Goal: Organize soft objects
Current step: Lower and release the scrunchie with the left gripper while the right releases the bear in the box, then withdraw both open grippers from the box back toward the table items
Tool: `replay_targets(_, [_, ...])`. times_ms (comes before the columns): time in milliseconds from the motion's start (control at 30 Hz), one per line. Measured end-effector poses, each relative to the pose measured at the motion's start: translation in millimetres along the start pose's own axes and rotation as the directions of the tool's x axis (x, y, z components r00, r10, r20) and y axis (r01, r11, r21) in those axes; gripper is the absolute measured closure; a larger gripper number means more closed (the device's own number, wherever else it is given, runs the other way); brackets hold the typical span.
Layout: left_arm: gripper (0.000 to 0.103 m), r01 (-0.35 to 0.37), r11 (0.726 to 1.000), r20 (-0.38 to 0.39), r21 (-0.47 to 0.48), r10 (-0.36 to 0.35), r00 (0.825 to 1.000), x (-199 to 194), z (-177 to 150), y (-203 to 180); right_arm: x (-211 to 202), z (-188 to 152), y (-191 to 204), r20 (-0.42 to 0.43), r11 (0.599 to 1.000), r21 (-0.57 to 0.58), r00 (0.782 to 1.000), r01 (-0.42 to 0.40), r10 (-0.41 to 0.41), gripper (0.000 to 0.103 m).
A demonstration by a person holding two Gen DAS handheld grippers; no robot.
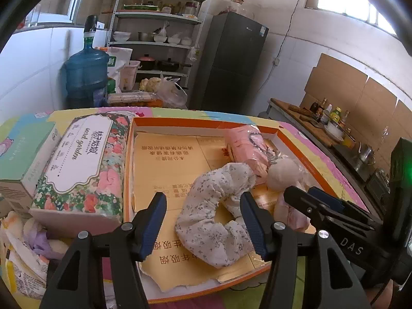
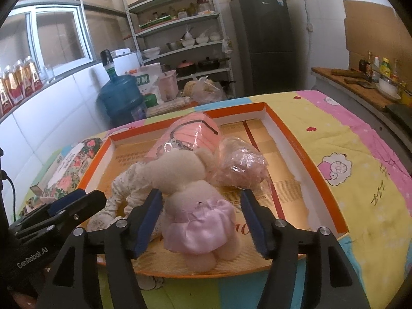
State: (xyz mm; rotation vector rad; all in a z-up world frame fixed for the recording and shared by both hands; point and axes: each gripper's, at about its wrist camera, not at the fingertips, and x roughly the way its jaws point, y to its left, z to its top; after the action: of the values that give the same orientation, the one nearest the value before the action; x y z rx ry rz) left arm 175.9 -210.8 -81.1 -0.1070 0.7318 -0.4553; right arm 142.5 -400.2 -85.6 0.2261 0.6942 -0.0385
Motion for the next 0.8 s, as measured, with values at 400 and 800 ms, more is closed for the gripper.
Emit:
replay_targets(400, [0.039, -0.020, 1.000, 0.021, 0.021, 0.019, 1.000, -15.0, -2.6, -5.9, -8.9, -3.7, -0.8, 0.009, 1.000, 0.002, 1.000, 0.000, 0.000, 0.036])
replay_targets(800, [0.038, -0.046, 0.999, 0.058, 0.029, 0.044, 0.997, -41.3, -3.6, -2.1, -29.9, -5.1, 16.7, 0.040, 1.000, -0.017, 0.999, -0.011, 0.012, 0.036])
